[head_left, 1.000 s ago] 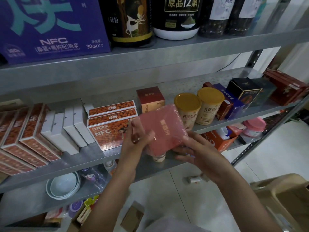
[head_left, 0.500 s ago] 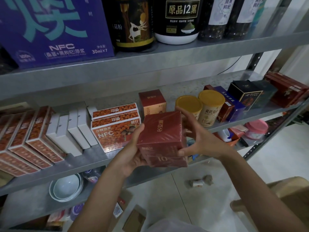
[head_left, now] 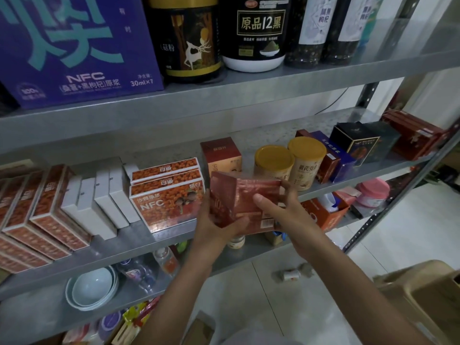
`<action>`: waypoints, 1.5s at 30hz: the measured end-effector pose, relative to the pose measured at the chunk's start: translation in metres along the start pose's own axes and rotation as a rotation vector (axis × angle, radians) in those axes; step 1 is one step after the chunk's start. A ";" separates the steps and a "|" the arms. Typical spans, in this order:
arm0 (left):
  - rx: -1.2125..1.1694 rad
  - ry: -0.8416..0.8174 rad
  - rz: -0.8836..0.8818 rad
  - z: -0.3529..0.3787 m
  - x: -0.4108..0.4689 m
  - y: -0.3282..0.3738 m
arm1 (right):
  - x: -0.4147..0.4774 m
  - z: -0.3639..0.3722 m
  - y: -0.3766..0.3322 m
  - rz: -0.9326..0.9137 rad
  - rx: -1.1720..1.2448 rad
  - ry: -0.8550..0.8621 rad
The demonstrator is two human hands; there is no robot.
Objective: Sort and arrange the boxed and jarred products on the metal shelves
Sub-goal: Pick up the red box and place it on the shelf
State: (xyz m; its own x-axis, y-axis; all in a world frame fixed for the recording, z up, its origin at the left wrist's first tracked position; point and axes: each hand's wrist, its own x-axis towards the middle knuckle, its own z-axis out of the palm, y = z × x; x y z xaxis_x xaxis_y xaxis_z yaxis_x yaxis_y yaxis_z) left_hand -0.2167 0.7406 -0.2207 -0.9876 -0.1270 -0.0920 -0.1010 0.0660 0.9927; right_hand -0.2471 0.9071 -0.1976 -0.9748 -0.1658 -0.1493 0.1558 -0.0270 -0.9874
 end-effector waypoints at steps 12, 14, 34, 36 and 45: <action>-0.657 -0.344 -0.062 -0.027 0.014 -0.012 | 0.031 -0.044 -0.002 0.009 0.027 -0.453; -0.749 -0.304 -0.082 -0.024 0.017 -0.011 | 0.032 -0.045 -0.001 -0.024 0.065 -0.386; -0.741 -0.250 -0.175 0.041 0.011 -0.032 | 0.017 0.009 0.007 -0.074 0.098 0.308; -0.768 -0.180 -0.212 0.039 0.016 -0.028 | 0.007 0.008 0.013 -0.130 0.024 0.252; -0.798 -0.293 -0.424 -0.002 0.032 -0.024 | 0.028 -0.061 -0.010 -0.210 -0.395 -0.433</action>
State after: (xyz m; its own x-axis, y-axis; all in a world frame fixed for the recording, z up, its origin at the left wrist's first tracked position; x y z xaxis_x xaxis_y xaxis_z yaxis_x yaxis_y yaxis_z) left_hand -0.2453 0.7329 -0.2469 -0.8892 0.2751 -0.3655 -0.4532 -0.6383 0.6222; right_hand -0.2855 0.9632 -0.1946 -0.8119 -0.5838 0.0027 -0.1835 0.2508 -0.9505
